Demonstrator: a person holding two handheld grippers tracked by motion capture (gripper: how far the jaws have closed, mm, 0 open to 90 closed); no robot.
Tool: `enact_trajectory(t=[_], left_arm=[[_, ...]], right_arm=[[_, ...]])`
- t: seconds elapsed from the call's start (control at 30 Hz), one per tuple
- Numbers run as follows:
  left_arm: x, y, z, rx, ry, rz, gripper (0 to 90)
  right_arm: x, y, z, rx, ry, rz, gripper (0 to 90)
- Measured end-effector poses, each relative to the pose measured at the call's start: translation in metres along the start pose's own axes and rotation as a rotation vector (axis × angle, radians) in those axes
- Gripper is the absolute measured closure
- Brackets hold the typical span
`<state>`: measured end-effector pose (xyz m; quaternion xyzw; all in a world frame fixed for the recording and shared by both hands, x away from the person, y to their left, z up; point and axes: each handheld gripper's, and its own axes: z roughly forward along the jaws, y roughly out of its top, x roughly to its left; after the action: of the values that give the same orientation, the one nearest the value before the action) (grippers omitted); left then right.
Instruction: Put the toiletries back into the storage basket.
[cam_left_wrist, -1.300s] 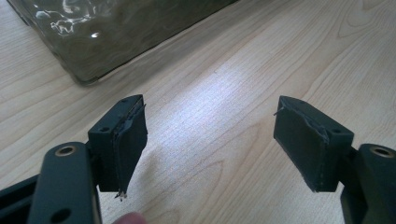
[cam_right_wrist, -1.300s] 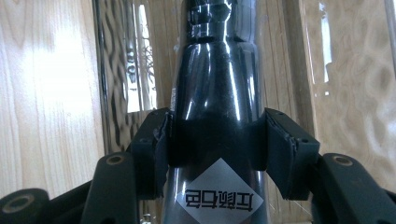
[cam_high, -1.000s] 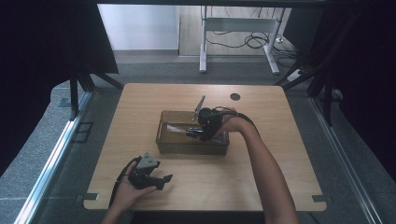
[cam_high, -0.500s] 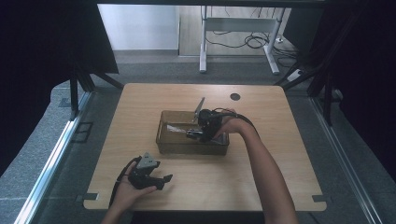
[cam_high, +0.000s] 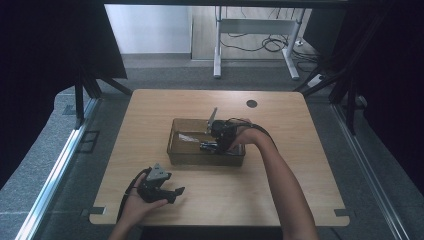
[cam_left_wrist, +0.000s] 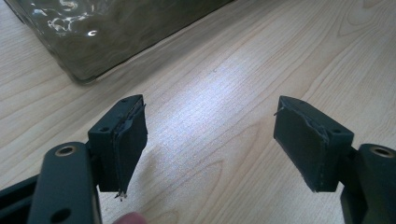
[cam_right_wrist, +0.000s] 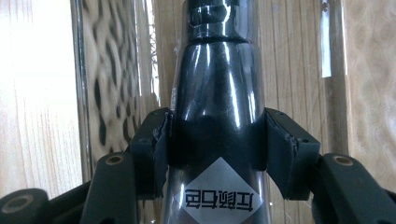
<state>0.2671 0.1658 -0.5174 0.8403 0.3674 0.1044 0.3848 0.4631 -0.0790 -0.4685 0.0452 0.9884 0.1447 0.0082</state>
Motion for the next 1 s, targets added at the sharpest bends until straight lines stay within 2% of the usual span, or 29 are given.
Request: enact_trajectory(t=[0.6, 0.87, 1.0], left_arm=[[0.001, -0.001, 0.001, 0.014, 0.004, 0.004, 26.2], [0.002, -0.001, 0.001, 0.011, 0.004, 0.003, 26.2], [0.001, -0.001, 0.001, 0.013, 0.004, 0.004, 26.2]], right_arm=[[-0.001, -0.002, 0.014, 0.038, -0.003, -0.024, 44.7], [-0.004, -0.003, 0.017, 0.054, 0.001, 0.003, 43.6], [-0.004, -0.004, 0.016, 0.043, 0.012, 0.011, 42.1]])
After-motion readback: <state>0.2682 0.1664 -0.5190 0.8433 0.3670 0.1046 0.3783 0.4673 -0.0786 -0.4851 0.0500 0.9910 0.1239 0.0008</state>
